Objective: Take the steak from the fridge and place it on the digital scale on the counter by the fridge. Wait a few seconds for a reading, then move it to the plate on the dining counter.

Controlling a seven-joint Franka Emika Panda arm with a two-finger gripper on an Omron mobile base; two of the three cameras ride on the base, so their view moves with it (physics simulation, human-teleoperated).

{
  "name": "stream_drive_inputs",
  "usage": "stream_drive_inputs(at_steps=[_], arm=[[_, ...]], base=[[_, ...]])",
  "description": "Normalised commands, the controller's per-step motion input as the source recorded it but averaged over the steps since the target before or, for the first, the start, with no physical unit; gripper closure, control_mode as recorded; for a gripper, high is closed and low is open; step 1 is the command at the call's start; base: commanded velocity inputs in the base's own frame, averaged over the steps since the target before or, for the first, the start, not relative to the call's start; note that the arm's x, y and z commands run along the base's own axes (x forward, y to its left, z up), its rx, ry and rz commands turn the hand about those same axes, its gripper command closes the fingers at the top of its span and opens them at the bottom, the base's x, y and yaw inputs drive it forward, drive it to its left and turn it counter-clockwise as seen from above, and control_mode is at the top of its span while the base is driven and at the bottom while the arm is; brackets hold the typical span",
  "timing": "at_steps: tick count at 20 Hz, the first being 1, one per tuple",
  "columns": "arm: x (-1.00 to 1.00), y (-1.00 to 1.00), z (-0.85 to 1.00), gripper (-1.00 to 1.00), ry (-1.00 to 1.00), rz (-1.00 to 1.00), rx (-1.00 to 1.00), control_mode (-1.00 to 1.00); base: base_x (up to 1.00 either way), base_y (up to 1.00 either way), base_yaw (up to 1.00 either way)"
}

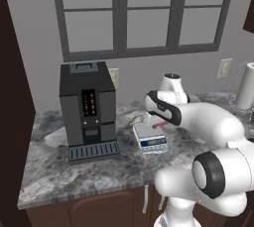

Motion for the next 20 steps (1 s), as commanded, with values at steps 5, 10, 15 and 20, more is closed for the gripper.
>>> stream_drive_inputs(at_steps=[5,10,15,20], arm=[[0.02,0.05,-0.27,1.00,0.00,0.00,0.00,-1.00],[0.18,0.26,-0.29,1.00,0.00,0.00,0.00,-1.00],[0.35,-0.01,-0.13,1.00,0.01,0.00,0.00,-1.00],[0.11,0.00,-0.37,1.00,0.05,0.00,0.00,-1.00]], base=[[0.00,0.00,0.00],[0.00,0.00,0.00],[0.00,0.00,0.00],[0.00,0.00,0.00]])
